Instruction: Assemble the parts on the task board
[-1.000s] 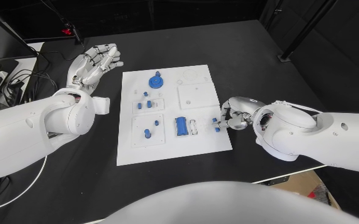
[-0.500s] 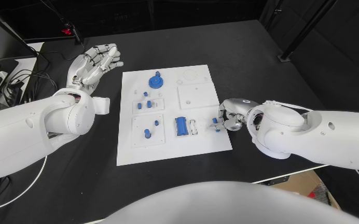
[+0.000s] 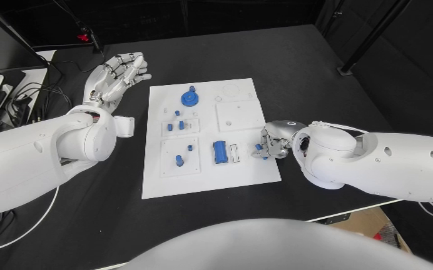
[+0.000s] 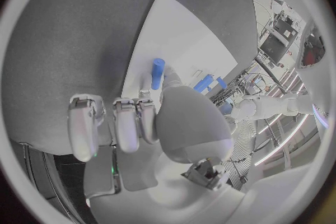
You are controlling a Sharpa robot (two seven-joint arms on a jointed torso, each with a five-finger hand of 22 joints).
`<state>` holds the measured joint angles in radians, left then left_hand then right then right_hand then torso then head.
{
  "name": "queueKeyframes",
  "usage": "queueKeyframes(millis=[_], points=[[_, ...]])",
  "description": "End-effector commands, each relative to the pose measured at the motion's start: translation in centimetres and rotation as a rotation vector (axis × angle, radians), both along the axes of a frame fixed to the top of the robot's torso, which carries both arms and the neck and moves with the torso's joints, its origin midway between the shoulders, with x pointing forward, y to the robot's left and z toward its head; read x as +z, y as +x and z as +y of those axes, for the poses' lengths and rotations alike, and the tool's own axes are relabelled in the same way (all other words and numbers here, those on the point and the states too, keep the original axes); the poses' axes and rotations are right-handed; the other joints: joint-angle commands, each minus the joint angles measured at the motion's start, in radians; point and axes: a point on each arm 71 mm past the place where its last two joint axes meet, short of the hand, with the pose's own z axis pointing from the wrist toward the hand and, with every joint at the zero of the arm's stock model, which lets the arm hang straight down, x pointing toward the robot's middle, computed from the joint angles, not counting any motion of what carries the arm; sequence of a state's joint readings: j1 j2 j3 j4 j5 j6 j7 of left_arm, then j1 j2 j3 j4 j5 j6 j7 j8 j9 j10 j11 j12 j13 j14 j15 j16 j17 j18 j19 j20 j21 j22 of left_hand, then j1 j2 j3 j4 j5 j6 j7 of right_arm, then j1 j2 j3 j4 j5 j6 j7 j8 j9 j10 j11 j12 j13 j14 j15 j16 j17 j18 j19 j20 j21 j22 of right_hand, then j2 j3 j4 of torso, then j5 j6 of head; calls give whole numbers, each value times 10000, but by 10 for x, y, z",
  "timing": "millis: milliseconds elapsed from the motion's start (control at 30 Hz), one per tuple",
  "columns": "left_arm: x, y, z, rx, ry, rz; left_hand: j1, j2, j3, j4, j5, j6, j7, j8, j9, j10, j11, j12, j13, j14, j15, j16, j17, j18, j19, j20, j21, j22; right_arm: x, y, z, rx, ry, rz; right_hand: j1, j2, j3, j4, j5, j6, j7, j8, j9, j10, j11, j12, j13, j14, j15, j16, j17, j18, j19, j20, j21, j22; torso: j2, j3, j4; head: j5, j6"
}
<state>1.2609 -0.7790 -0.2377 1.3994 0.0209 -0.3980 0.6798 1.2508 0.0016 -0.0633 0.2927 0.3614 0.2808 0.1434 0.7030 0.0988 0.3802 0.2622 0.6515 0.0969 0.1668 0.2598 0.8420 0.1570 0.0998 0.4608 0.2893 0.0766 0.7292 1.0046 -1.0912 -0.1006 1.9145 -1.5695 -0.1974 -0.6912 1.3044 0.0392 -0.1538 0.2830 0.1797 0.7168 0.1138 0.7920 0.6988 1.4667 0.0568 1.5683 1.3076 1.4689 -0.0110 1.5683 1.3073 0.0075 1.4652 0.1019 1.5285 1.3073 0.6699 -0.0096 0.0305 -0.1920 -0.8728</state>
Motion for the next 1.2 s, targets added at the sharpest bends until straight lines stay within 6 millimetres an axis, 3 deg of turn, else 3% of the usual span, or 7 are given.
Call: queueKeyframes(millis=[33,233,300,333,367,600,1200], points=[[7,-1,-1,-124,-271,-808,-5,100,-29,-7,33,-56,1534,50,-11,-68,5,65,-8,-70,-10,40,-14,-115,-78,2,41,-14,-11,-6,-5,-280,-934,763,344,28,165,-51,-99,-26,-3,-84,-3944,1041,-70,25,2632,1019,-62,25,2635,58,738,-95,-5,2460,4,3,-9,36,2],[7,-1,-1,-120,-268,-802,-3,104,-32,-7,35,-58,1534,54,-14,-70,5,71,-12,-71,-10,45,-19,-115,-80,3,41,-14,-9,-6,-2,-293,-383,423,1389,295,765,-278,-333,-111,-37,-378,-4161,1041,-100,25,2632,1019,-102,25,2635,29,806,-129,86,2498,-3,-1,-21,63,2],[7,-1,-1,-114,-265,-800,-3,104,-32,-7,35,-58,1534,54,-14,-70,5,71,-12,-71,-10,45,-19,-115,-80,3,41,-14,-7,-6,0,-315,-4,229,1813,332,1222,-341,-846,-100,-35,-633,-4335,1041,-92,25,2632,1019,-116,25,2635,19,830,-145,119,2511,1,-4,-26,71,2],[7,-1,0,-113,-264,-799,-3,104,-32,-7,35,-58,1534,54,-14,-70,5,71,-12,-71,-10,45,-19,-115,-80,3,41,-14,-6,-6,0,-346,230,143,1982,183,1689,-284,-1151,-31,-21,-790,-4450,1041,-84,25,2632,1019,-115,25,2635,11,848,-153,144,2522,4,-6,-27,72,2],[7,-1,0,-110,-263,-797,-3,104,-32,-7,35,-58,1534,54,-14,-70,5,71,-12,-71,-10,45,-19,-115,-80,3,41,-14,-5,-7,1,-391,495,62,2007,-427,2704,18,-1222,116,42,-1147,-4704,1041,-22,25,2632,1019,-80,25,2635,5,864,-162,166,2530,4,-6,-29,69,2],[7,-1,0,-106,-259,-793,-3,104,-32,-7,35,-58,1534,54,-14,-70,5,71,-12,-71,-10,45,-19,-115,-80,3,41,-14,2,-8,1,-904,2333,-366,2227,-613,4347,-201,-964,577,41,-1668,-5073,1041,-38,25,2632,1019,-51,25,2635,-27,941,-131,270,2572,-1,-4,-10,56,2],[6,0,0,-99,-247,-786,-3,104,-32,-7,35,-58,1534,54,-14,-70,5,71,-12,-71,-10,45,-19,-115,-80,3,41,-14,14,-14,-4,-1953,5297,-661,1932,-783,4921,-515,-353,898,119,-1740,-5163,1041,26,25,2632,1019,-6,25,2635,-18,917,-74,240,2559,0,-10,-8,75,2]])
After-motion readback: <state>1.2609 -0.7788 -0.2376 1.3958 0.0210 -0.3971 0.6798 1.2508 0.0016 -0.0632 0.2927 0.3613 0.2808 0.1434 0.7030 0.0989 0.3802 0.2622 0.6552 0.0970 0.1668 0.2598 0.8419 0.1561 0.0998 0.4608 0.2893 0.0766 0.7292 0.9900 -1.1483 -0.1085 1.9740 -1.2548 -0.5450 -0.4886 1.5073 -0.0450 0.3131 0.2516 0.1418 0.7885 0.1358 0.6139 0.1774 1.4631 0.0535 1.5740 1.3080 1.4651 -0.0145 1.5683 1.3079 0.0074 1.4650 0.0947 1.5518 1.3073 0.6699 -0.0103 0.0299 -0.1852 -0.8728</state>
